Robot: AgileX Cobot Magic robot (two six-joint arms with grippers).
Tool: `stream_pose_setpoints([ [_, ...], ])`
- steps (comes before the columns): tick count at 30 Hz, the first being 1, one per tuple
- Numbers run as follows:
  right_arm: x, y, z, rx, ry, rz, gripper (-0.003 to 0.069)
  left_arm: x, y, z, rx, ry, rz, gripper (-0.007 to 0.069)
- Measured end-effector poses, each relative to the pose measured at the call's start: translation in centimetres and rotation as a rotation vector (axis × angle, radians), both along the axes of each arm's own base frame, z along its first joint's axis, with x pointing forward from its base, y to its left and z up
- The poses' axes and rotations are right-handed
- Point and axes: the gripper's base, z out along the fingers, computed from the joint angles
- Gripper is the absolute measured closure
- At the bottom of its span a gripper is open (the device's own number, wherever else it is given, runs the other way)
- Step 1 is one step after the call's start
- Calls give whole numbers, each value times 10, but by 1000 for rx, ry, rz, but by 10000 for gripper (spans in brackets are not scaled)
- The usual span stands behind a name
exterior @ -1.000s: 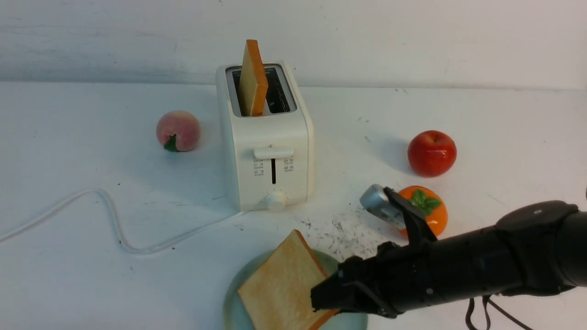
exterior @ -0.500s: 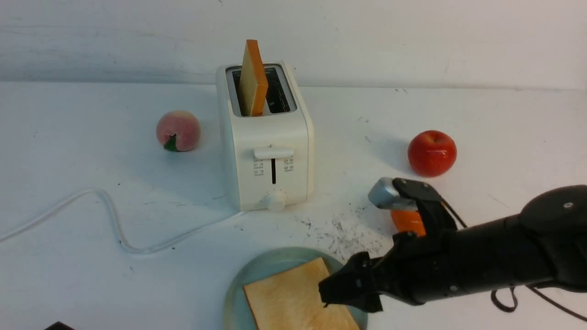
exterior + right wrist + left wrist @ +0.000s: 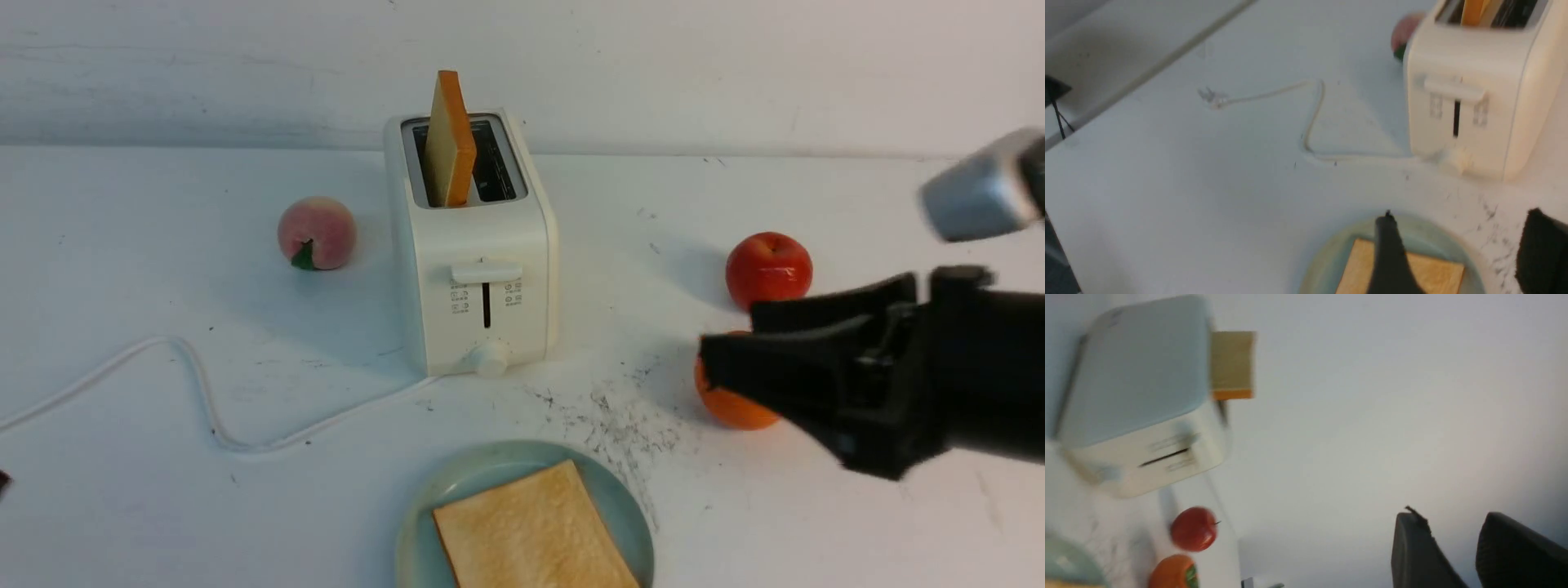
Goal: Take toasted bread from bread machine on white table place on plate.
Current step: 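Reach for a toast slice standing in the toaster with the left gripper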
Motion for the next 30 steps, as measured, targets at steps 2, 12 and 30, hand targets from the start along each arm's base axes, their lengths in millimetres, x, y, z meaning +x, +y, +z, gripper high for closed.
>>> stream_pose_setpoints([
  [2, -18, -15, 13, -28, -92, -33, 375, -11, 0, 25, 89, -99, 16, 483],
  [12, -45, -94, 9, -399, -60, -532, 676, 60, -34, 69, 469, 127, -289, 638],
  [30, -62, -121, -19, -364, 444, -880, 673, 319, -79, 42, 843, 728, -755, 638],
])
